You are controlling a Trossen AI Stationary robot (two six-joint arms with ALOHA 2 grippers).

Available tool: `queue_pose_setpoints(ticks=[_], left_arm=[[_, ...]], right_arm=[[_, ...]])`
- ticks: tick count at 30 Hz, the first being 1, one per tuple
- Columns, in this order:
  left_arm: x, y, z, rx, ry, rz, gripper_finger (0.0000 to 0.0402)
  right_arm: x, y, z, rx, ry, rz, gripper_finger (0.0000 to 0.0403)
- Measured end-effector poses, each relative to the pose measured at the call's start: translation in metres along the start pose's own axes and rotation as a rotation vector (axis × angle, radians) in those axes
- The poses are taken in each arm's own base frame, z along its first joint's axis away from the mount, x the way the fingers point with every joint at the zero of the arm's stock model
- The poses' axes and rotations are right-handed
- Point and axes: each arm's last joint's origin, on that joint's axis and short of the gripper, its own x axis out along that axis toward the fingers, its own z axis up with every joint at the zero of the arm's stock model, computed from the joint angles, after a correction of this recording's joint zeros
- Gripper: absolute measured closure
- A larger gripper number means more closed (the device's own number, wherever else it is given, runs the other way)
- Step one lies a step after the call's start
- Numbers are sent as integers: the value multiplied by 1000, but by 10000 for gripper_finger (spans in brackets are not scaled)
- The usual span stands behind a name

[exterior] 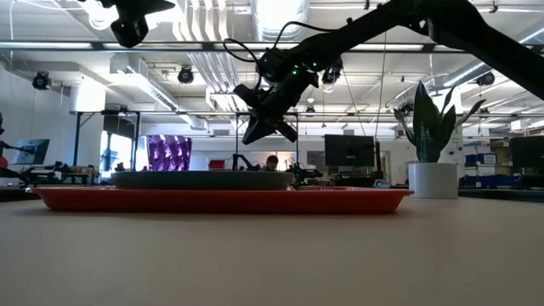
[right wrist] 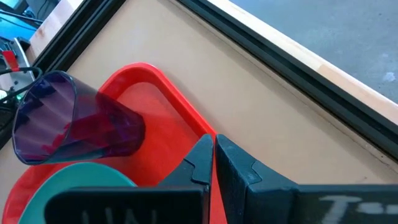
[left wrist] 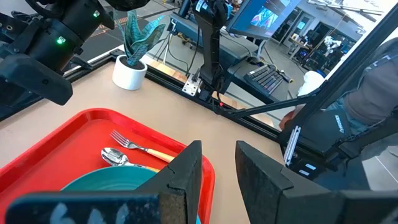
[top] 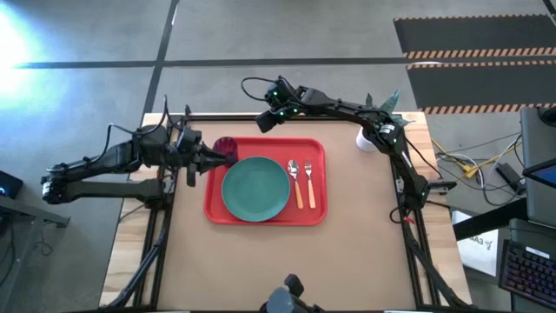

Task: Pick and place plate/cup/fork/spoon on tray
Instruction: Move the red tray to the center of the table

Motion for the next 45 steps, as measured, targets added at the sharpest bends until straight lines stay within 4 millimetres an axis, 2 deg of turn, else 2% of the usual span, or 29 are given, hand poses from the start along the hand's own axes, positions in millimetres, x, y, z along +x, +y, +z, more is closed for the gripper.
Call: queue_pose_setpoints(ticks=[32, 45], left_arm=[[0, 0, 0, 0, 0, 0, 322], [0, 0, 0, 0, 0, 0, 322]], right_arm=[[0, 0, 0, -6, 7, 20, 394], [-3, -3, 12, -22, -75, 95, 394]])
